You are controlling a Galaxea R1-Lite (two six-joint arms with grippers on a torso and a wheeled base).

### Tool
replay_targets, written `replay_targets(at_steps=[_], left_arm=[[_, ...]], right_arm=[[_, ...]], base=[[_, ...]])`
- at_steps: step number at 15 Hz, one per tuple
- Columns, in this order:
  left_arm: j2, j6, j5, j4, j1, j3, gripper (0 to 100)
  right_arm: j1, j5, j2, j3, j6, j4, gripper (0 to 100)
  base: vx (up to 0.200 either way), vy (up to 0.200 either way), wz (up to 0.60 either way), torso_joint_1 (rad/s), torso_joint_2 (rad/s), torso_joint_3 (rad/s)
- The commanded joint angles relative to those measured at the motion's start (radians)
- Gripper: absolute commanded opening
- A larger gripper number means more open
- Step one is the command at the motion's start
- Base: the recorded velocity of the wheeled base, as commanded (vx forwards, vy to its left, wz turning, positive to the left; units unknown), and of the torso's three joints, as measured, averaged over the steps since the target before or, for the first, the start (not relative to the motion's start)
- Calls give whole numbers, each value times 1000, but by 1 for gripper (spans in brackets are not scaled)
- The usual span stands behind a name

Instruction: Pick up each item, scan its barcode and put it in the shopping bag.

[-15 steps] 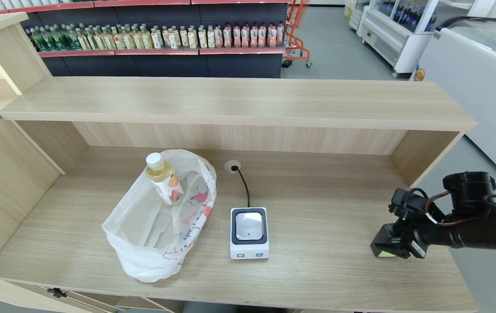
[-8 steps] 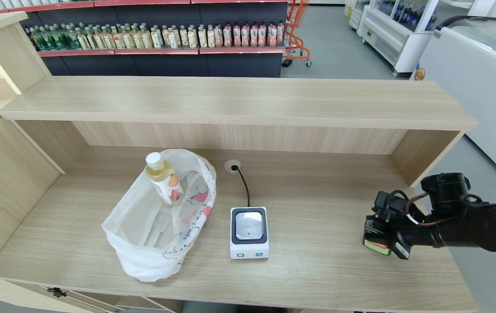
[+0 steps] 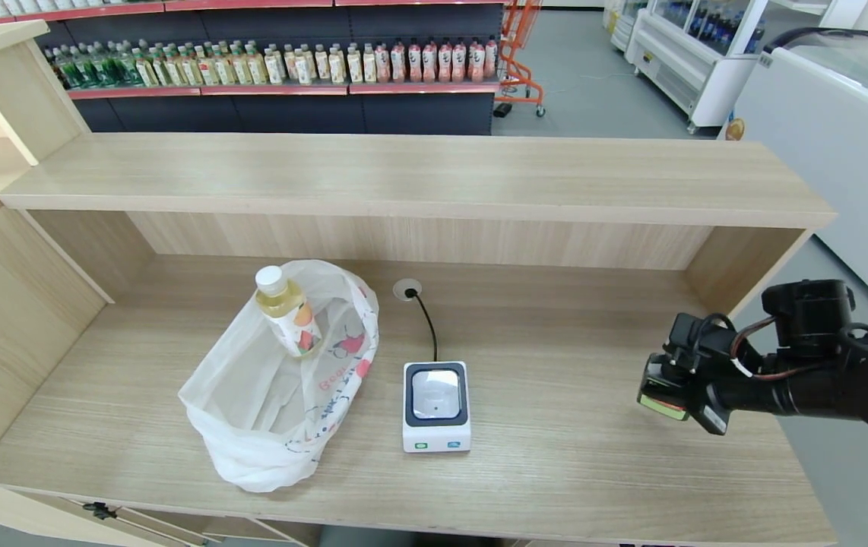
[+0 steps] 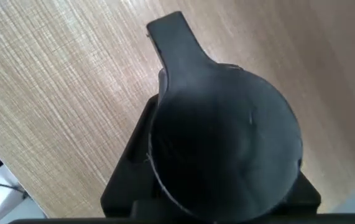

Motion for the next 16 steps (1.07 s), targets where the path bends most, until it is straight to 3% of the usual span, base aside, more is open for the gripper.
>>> replay_targets(at_steps=[1, 2, 4, 7, 9, 12, 14, 16], left_arm=[[1, 0, 0, 0, 0, 0, 100], [1, 0, 0, 0, 0, 0, 100], [1, 0, 0, 0, 0, 0, 100], [1, 0, 0, 0, 0, 0, 100], [1, 0, 0, 0, 0, 0, 100], [1, 0, 0, 0, 0, 0, 100], [1, 0, 0, 0, 0, 0, 100], [1, 0, 2, 0, 0, 0, 100]], right_arm=[[3, -2, -181, 61, -101, -8, 0], [0, 2, -233, 93, -181, -20, 0], [0, 50, -292, 177, -394, -186, 0], [72, 306, -278, 206, -804, -261, 0], [178, 440, -226, 225, -1072, -259, 0], [333, 455, -107, 228, -1339, -262, 0], [398, 461, -60, 208, -1439, -267, 0], [439, 535, -14, 151, -1523, -267, 0]], base=[[0, 0, 0, 0, 0, 0], [0, 0, 0, 0, 0, 0], [0, 0, 0, 0, 0, 0], [0, 0, 0, 0, 0, 0], [0, 0, 0, 0, 0, 0], [0, 0, 0, 0, 0, 0], [0, 0, 0, 0, 0, 0], [0, 0, 0, 0, 0, 0]])
